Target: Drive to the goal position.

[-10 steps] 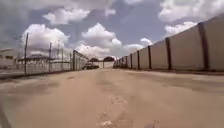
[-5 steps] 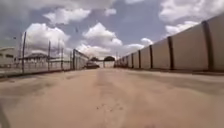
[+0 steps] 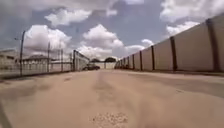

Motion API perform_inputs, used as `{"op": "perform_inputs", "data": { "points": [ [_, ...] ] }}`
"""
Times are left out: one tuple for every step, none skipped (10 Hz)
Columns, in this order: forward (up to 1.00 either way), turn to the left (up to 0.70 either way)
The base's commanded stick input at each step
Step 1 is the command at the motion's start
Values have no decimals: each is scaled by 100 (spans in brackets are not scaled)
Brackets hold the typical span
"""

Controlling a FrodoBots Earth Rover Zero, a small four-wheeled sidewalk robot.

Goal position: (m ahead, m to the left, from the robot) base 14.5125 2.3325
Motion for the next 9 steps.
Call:
{"op": "perform_inputs", "data": {
  "points": [
    [60,0],
    [60,0],
    [60,0],
    [60,0],
    [60,0],
    [60,0],
    [60,0],
    [60,-3],
    [60,-12]
  ]
}}
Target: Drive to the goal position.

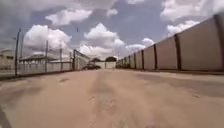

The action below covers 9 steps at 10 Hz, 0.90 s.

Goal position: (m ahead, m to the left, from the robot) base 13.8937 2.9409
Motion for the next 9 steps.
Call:
{"op": "perform_inputs", "data": {
  "points": [
    [60,-15],
    [60,-15],
    [60,-15],
    [60,-6],
    [60,0],
    [60,0],
    [60,0],
    [60,0],
    [60,0]
  ]
}}
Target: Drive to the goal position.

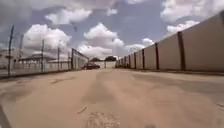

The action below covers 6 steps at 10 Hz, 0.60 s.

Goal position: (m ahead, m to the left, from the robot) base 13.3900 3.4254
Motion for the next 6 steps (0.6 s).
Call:
{"op": "perform_inputs", "data": {
  "points": [
    [60,0],
    [60,0],
    [60,-7],
    [60,-15],
    [60,-15],
    [60,-11]
  ]
}}
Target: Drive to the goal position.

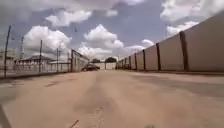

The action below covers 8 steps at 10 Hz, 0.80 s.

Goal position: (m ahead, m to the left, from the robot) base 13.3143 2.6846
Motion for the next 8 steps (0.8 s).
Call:
{"op": "perform_inputs", "data": {
  "points": [
    [60,-1],
    [60,0],
    [60,0],
    [60,0],
    [60,0],
    [60,0],
    [60,0],
    [60,0]
  ]
}}
